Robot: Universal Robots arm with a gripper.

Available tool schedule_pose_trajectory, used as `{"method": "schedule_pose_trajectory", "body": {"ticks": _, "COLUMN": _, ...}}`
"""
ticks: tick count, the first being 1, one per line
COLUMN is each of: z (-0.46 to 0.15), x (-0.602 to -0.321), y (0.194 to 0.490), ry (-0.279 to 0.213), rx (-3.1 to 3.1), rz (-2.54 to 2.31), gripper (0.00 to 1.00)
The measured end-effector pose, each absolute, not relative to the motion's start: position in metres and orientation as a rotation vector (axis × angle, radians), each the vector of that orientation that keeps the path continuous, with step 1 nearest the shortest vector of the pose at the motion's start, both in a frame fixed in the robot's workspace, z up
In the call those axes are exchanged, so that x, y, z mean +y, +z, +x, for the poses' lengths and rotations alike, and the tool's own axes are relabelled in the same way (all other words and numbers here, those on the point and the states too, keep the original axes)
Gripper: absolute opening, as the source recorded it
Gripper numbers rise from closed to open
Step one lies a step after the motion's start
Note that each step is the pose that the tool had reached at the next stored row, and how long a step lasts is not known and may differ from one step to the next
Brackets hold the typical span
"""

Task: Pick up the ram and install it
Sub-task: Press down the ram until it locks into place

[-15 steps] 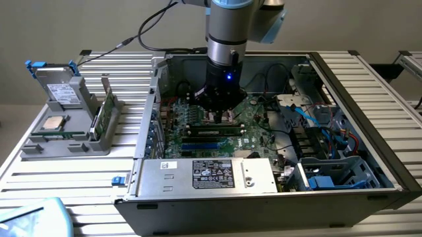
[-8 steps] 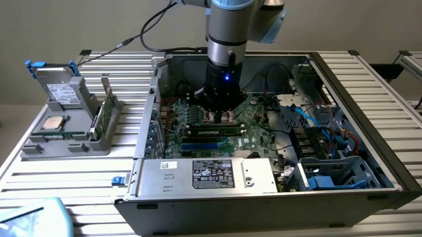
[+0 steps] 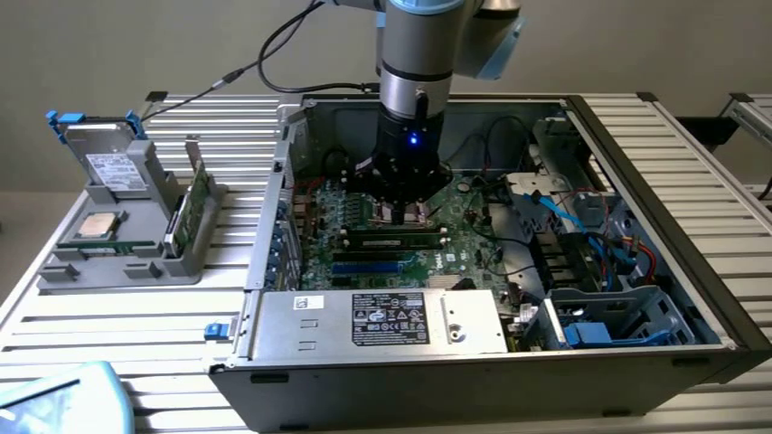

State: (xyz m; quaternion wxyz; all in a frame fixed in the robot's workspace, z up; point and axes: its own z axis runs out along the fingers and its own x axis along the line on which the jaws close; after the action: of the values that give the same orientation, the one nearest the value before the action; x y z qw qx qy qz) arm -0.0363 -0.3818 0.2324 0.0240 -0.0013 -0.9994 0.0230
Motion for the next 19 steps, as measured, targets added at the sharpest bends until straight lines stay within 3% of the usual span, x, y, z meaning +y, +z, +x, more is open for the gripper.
{"method": "schedule_pose_trajectory", "body": {"ticks": 19, "z": -0.037, "x": -0.402, "y": 0.242, "ry": 0.071, "rx": -3.092, "rz": -0.039, "gripper": 0.10}}
